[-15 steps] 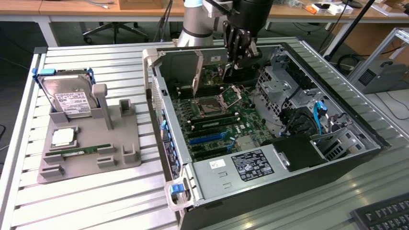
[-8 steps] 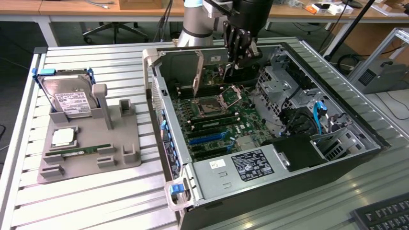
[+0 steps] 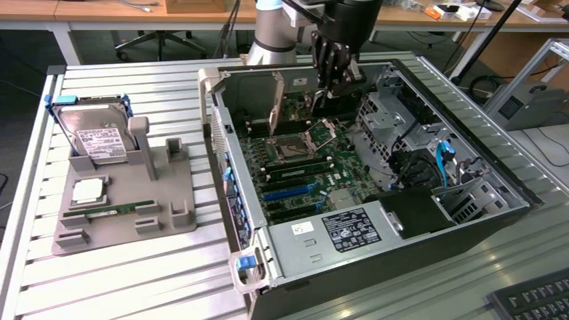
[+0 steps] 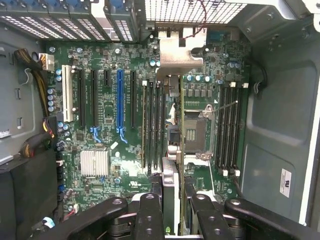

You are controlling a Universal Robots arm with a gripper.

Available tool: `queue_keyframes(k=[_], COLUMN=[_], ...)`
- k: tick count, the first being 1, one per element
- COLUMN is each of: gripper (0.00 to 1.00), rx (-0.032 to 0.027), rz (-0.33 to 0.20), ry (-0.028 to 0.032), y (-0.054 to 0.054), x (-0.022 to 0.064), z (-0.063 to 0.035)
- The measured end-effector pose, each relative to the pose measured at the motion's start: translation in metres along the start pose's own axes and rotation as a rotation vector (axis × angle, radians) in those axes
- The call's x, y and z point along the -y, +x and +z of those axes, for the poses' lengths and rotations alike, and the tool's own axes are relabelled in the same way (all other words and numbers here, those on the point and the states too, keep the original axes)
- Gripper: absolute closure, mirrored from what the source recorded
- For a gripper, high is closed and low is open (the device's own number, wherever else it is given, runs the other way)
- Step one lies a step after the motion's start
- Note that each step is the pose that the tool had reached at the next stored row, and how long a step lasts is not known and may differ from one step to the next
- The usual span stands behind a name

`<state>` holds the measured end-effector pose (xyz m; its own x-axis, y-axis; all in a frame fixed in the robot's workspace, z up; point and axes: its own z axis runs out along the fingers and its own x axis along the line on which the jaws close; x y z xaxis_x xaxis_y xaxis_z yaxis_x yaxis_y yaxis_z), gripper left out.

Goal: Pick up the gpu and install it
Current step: 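Insert the gpu into the slot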

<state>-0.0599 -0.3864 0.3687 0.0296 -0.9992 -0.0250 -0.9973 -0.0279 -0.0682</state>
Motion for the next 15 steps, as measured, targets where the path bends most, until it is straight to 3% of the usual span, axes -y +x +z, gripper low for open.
queue_keyframes(k=[15], gripper=[0.73], rx=[0.0], rz=[0.0], ry=[0.0001], y=[0.013], x=[-0.0005], z=[0.0018])
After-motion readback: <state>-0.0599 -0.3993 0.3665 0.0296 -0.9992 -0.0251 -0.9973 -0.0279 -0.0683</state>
